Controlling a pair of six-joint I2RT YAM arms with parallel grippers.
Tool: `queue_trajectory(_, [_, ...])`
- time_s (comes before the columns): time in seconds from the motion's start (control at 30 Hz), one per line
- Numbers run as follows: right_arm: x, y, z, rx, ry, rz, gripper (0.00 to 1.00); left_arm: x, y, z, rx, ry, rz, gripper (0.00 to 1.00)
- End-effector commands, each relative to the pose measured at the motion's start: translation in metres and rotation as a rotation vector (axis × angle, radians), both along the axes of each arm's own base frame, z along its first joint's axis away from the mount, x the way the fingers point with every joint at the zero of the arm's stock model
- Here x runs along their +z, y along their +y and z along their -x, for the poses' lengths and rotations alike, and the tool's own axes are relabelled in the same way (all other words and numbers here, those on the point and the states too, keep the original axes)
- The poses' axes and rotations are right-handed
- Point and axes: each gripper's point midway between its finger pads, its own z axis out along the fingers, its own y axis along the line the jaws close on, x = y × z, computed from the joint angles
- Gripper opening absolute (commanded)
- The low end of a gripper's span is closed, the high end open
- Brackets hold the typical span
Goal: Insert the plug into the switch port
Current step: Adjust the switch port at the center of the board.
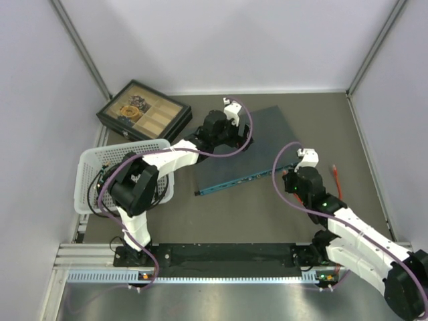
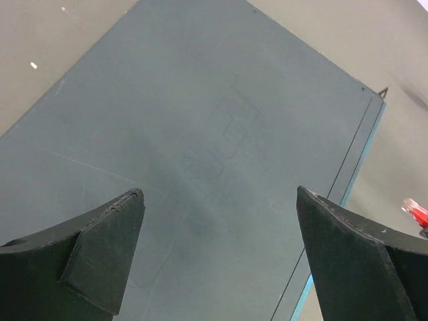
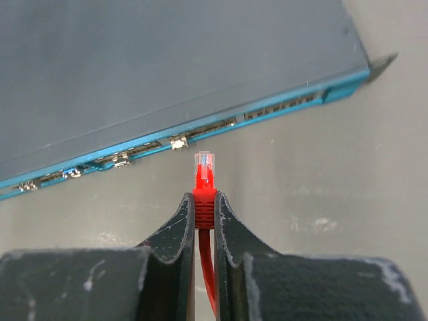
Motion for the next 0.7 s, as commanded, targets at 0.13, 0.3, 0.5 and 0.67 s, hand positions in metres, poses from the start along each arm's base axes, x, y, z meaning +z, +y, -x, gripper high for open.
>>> queue_trajectory(0.13, [-0.011,-0.015,-0.009,-0.124,0.057,-0.187,0.0,0.021,-0.019,0.014,-0.163,-0.076,0.076,0.99])
queue_trajectory(0.3, [-0.016,-0.025,-0.01,-0.135,0.073,-0.194,0.0,0.024,-0.016,0.02,-0.168,-0.084,0.087,0.99])
queue_trajectory(0.5, [-0.029,-0.021,-0.017,-0.128,0.075,-0.204,0.0,0.015,-0.002,0.037,-0.144,-0.031,0.087,0.99])
queue_trajectory(0.67, [-0.021,0.0,-0.02,0.026,0.019,-0.201,0.0,0.008,0.024,0.055,-0.054,0.017,0.092,0.99])
